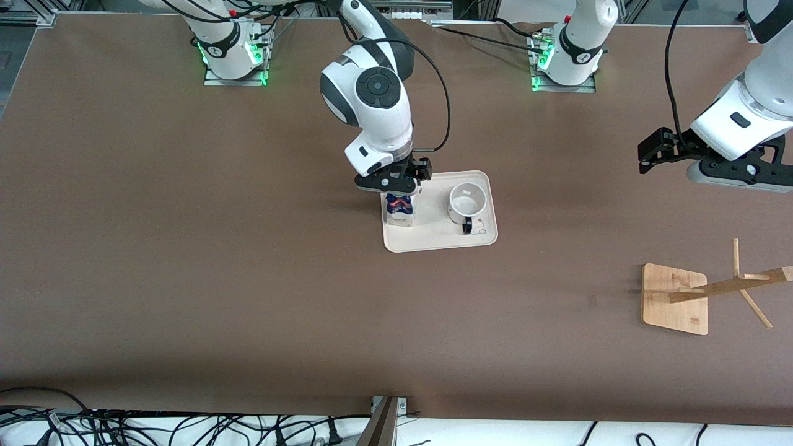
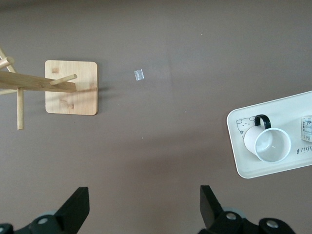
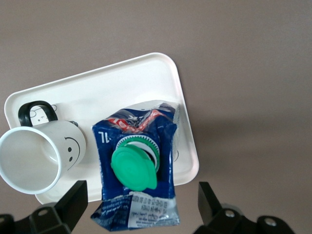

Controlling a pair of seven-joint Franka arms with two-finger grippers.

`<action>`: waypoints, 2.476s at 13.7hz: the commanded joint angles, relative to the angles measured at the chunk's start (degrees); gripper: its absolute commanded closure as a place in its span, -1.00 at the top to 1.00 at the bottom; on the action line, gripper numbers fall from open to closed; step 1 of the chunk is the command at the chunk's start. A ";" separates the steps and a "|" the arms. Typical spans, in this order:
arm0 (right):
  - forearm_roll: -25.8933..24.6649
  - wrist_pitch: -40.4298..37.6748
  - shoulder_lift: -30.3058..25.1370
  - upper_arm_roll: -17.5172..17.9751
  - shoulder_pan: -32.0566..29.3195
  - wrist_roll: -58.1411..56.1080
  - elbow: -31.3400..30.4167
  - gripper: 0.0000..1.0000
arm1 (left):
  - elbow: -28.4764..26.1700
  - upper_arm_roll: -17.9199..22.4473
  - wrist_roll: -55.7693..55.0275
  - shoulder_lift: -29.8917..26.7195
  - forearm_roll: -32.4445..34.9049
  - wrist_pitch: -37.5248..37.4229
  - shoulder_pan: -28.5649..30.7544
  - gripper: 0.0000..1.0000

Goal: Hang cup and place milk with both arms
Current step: 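Lower the right gripper and grasp the blue milk carton, then lift the carton with the right gripper while the left gripper reaches the mug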

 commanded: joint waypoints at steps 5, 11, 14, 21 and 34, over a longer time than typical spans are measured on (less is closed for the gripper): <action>-2.69 -0.58 0.44 -0.59 1.03 1.04 0.81 0.63 | 2.30 0.02 0.79 1.06 1.35 -1.59 -0.39 1.00; -3.39 -0.58 0.44 -0.59 0.95 0.95 0.81 -0.10 | 2.30 0.02 0.79 1.06 1.35 -1.59 -0.39 1.00; -3.30 -0.67 0.35 -0.68 0.86 0.60 0.98 -0.26 | 2.39 0.02 0.79 1.06 1.35 -1.59 -0.39 1.00; -2.51 -7.60 -4.74 -1.38 -0.80 -2.21 1.25 -0.26 | 2.30 -1.83 0.61 1.84 1.26 -3.16 -0.39 1.00; 7.77 -15.53 -17.39 -26.76 -8.11 -54.40 -14.11 -0.17 | 6.17 -6.40 -10.42 12.12 -0.57 -0.72 -5.55 1.00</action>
